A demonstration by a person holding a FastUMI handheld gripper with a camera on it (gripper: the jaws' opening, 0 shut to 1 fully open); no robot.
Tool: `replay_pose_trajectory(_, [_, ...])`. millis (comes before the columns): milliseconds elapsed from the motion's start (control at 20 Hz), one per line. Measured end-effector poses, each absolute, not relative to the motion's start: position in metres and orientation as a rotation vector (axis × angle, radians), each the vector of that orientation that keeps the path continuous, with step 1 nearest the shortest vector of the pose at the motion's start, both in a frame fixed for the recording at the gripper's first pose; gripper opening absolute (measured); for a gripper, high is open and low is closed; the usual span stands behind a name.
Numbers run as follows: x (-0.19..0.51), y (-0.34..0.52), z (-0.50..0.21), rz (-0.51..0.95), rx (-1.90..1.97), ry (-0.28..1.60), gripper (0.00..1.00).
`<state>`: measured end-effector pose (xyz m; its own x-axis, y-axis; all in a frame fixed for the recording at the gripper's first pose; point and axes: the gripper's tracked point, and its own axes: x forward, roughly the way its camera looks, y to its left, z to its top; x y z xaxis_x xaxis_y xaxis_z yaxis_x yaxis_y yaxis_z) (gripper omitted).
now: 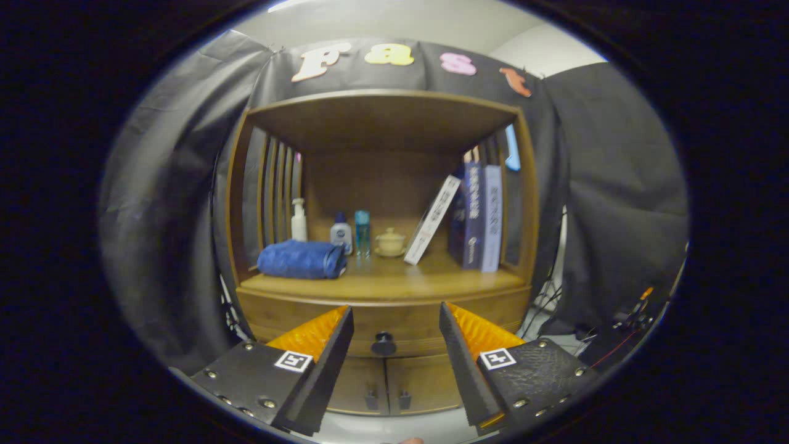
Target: Pull open the drawer, take out the items inside it, and place them on the countertop above the cabinet.
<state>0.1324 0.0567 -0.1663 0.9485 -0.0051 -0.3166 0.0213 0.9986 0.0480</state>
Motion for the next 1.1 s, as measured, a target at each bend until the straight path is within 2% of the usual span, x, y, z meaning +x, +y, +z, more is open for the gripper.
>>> replay_pose_trajectory(300, [0.176,0.063,-0.256,-0.010,0.161,0.468,0.84])
replay_pose_trajectory(400, [0.193,0.061,-0.275,-0.015,0.165,0.496,0.76])
replay_pose_trajectory(550, [0.205,0.068,-0.298,0.010,0.177,0.546,0.75])
replay_pose_trajectory(700, [0.210,0.069,-0.320,0.026,0.146,0.602,0.49])
replay_pose_trajectory(950, [0.210,0.066,-0.318,-0.011,0.147,0.592,0.42])
replay_pose_trajectory(1000, [0.208,0.066,-0.320,-0.022,0.143,0.601,0.36])
replay_pose_trajectory(1100, [0.203,0.066,-0.319,-0.040,0.142,0.619,0.36])
